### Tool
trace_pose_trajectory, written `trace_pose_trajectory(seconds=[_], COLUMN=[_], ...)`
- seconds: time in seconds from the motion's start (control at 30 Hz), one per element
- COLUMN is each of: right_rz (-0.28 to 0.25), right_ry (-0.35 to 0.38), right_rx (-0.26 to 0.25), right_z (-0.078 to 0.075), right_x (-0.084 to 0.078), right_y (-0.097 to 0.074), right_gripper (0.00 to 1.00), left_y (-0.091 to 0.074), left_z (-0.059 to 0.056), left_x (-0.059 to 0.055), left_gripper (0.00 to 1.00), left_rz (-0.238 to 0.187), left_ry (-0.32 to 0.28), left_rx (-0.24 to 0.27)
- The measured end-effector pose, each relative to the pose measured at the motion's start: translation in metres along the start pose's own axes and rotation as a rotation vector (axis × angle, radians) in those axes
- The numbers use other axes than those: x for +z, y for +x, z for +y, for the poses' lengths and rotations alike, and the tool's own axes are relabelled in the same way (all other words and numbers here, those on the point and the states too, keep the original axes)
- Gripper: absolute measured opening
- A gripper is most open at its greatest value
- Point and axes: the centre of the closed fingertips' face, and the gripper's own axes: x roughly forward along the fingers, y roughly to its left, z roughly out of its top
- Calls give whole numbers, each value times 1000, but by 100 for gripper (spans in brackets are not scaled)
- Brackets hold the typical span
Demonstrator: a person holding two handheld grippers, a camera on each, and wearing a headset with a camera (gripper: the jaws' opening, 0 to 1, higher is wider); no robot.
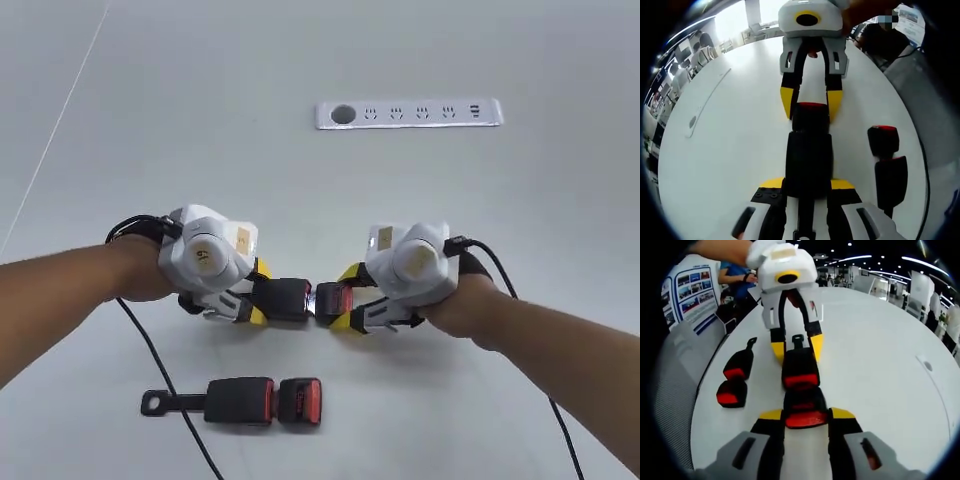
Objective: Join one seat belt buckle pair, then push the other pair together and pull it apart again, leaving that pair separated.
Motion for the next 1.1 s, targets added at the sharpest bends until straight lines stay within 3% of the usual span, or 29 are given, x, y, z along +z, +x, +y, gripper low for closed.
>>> trace_pose_trajectory(seconds=[0.53, 1.1], right_rz=[73, 80], right_ry=[-13, -15], right_rx=[-32, -37], right_z=[0, 0], right_x=[-2, -3], right_y=[0, -1], right_gripper=[33, 34], left_y=[-2, -2], left_z=[-3, -3], left_x=[3, 3], left_gripper=[31, 32], left_rz=[19, 18], left_ry=[16, 26], left_rx=[-2, -3])
